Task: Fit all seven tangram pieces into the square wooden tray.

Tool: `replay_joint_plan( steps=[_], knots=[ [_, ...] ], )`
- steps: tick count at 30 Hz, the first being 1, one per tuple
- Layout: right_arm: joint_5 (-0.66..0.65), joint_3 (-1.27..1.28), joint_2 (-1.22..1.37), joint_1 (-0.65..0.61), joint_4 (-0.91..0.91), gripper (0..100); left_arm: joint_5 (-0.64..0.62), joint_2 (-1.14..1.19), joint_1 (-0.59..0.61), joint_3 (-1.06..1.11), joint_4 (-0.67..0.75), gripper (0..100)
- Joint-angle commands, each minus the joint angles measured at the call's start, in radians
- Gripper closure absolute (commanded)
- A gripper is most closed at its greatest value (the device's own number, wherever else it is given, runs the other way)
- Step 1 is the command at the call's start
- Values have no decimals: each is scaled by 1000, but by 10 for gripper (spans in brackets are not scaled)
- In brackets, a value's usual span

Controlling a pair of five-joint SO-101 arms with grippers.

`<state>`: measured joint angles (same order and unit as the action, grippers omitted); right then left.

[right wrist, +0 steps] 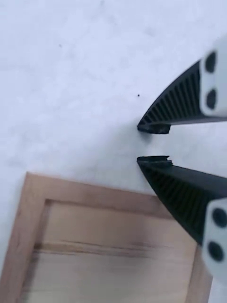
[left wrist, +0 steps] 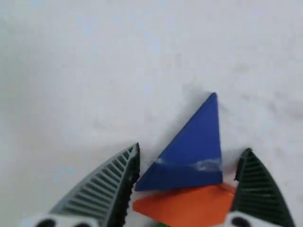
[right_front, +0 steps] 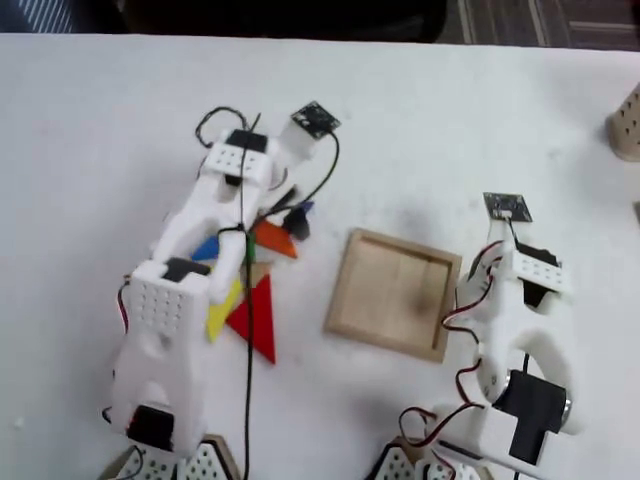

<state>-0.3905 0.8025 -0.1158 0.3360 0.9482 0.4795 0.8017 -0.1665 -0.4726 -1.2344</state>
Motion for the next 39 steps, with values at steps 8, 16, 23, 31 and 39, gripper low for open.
replay_joint_plan(
  steps=[8, 16, 23, 31, 39],
  knots=[
    [-11, 2, -28, -21, -4, 917, -12, -1, -44, -75, -132, 771],
    [-11, 2, -28, -21, -4, 917, -336, -2, 13, -80, -239, 779],
    [-12, 2, -28, -21, -4, 917, -801, -2, 114, -78, -255, 779],
    [-12, 2, -30, -21, -4, 917, -974, -4, 145, -144, -241, 755],
    [-12, 2, -30, -21, -4, 917, -669, -4, 145, -213, -232, 662]
  ],
)
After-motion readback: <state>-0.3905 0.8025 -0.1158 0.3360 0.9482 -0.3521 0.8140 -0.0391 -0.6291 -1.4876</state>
